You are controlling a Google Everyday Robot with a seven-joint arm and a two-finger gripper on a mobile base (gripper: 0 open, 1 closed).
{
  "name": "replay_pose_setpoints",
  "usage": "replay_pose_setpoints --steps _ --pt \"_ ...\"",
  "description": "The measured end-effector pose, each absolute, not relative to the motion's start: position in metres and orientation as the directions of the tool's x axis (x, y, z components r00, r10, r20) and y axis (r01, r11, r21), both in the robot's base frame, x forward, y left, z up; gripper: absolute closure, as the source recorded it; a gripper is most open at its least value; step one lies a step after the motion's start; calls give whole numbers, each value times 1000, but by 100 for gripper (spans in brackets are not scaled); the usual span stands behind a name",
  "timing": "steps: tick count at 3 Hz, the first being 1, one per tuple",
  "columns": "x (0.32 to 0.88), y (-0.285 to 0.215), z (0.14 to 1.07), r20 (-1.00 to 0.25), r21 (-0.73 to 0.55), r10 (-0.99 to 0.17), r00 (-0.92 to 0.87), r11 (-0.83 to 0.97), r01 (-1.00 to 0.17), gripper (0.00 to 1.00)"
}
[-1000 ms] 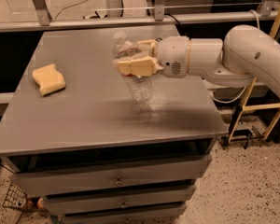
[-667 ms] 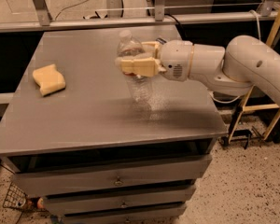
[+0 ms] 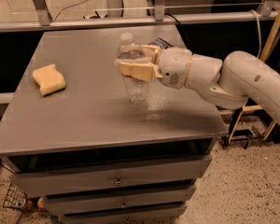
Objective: Place water bottle upright
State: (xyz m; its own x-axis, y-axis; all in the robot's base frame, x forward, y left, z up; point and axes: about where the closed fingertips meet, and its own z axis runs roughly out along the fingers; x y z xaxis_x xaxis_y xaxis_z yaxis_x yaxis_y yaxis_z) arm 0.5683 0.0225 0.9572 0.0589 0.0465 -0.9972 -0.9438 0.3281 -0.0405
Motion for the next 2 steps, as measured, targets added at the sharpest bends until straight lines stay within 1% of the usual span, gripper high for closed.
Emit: replay_pose_setpoints --steps 2 --pt "569 24 948 -993 -24 100 63 350 -937 100"
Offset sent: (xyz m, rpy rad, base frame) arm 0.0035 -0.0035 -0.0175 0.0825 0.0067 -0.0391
